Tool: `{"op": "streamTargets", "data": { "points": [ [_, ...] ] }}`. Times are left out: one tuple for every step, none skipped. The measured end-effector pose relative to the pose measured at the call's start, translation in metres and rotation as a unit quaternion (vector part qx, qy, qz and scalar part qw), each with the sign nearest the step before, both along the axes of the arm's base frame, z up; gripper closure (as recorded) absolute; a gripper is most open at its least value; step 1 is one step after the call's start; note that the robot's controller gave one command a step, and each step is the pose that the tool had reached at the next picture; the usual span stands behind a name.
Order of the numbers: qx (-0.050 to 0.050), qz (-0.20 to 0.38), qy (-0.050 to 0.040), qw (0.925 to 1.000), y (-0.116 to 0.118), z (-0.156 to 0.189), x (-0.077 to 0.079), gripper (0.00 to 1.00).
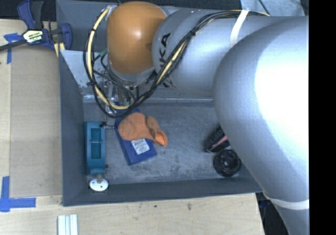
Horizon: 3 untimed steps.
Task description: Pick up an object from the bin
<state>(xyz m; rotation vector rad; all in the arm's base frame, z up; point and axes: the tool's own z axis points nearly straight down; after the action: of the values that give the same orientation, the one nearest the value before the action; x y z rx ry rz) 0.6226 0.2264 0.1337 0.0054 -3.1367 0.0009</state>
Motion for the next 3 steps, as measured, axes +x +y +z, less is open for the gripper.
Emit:
{"op": "streamTargets", "data": {
  "points": [
    [0.001,-0.001,-0.0033,1.0000,-0.001,0.005,0.002,0.00],
    [0.001,-0.018,-0.0048,0.9998,-0.053,-0.025,-0.028,0.00],
    [0.001,-0.027,-0.0020,0.9996,-0.091,-0.038,-0.039,0.00]
  ]
}}
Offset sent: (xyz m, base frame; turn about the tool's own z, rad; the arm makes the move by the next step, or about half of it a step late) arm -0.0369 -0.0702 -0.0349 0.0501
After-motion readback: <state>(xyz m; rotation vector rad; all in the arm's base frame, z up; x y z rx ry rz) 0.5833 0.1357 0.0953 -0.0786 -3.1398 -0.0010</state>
